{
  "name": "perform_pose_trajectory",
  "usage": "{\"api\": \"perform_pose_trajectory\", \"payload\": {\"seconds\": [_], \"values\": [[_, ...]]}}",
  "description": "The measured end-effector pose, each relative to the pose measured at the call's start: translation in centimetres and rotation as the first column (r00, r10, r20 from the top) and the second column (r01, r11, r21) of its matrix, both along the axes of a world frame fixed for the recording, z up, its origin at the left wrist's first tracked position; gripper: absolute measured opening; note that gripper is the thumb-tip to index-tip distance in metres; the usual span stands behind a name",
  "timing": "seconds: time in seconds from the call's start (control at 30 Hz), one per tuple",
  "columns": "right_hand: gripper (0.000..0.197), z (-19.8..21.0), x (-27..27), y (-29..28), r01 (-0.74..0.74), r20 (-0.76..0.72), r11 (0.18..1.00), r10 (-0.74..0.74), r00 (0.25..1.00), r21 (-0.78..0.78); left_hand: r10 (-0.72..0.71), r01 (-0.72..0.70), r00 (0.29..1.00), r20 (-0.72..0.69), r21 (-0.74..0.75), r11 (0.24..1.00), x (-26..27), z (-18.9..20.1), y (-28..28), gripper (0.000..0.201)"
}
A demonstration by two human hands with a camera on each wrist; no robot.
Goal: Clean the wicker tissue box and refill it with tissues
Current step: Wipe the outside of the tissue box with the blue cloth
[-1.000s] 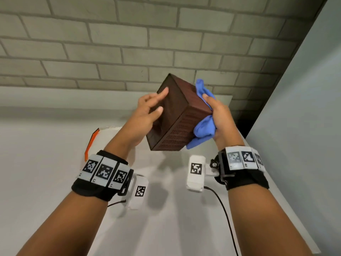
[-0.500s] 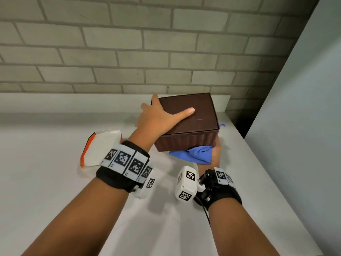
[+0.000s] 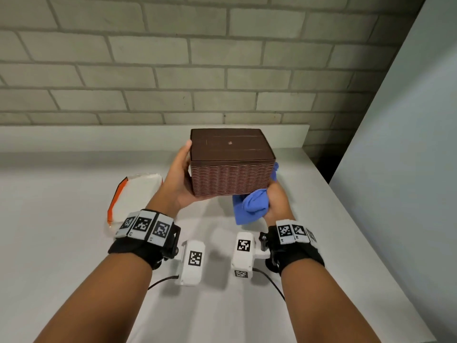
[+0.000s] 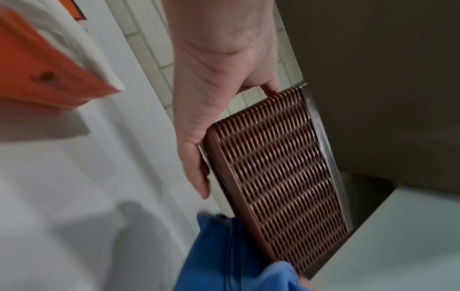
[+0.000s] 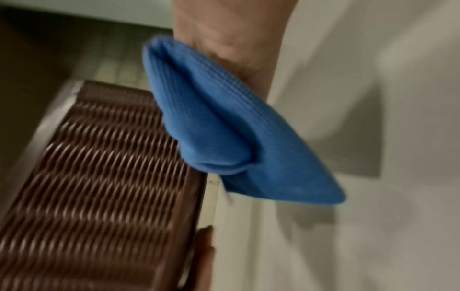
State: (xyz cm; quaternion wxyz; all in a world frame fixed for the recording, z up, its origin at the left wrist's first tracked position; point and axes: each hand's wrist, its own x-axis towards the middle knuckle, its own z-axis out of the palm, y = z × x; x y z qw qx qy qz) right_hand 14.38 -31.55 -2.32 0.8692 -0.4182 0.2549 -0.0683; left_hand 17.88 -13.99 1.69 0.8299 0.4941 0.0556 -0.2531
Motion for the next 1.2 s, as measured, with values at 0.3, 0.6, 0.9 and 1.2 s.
{"api": "perform_pose_trajectory", "payload": {"seconds": [0.3, 0.6, 0.9, 1.2], "values": [[0.021, 3.6, 1.1, -1.7, 0.162, 0.254, 0.849, -0.034, 0.967, -0.502, 0.131, -0.136, 0.987, 0.092, 0.058, 0.989, 0.3, -1.2, 1.7, 0.040], [0.045, 8.4, 0.2, 5.0, -0.147, -0.176, -0.100, 0.413, 0.894, -0.984, 0.125, -0.131, 0.985, 0.121, 0.046, 0.990, -0.4, -1.4, -0.7, 0.045], [0.055, 8.1, -0.4, 5.7, -0.276, -0.463, -0.414, 0.465, 0.755, -0.867, 0.171, -0.197, 0.962, 0.214, 0.105, 0.975, -1.2, -2.1, 0.2, 0.042], [0.050, 6.2, 1.6, 3.9, -0.142, -0.234, -0.390, 0.198, 0.952, -0.910, 0.092, -0.113, 0.974, 0.205, 0.095, 0.989, -2.1, -1.6, 0.6, 0.033]]}}
